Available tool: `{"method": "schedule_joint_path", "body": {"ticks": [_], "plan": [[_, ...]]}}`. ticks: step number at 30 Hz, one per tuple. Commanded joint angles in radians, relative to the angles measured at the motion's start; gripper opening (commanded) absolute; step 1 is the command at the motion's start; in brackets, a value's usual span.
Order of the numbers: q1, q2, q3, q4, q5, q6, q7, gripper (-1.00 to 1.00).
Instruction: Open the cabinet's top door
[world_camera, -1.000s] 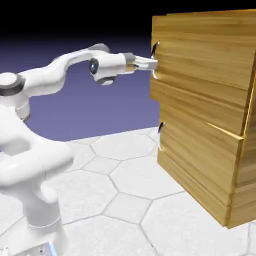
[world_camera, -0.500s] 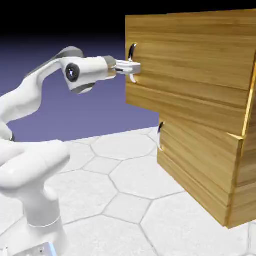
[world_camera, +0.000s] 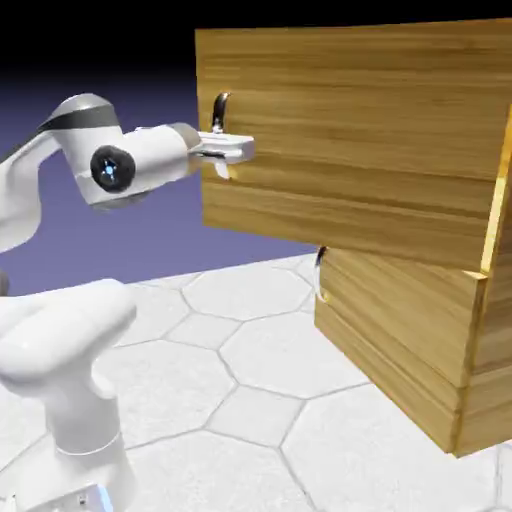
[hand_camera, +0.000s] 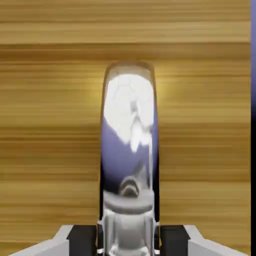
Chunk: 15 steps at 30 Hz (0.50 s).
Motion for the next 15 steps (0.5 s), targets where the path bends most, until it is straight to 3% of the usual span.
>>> {"method": "schedule_joint_path", "body": {"ticks": [1,7,15], "plan": [[-0.024,0.000,-0.028,-0.008,-0.013,-0.045,-0.005,-1.00],[-0.105,0.084,-0.224,-0.025,-0.162,-0.247,-0.091,-1.00],[-0.115,0.347,-0.501,0.043,-0.460,-0.454,-0.280,-1.00]]}}
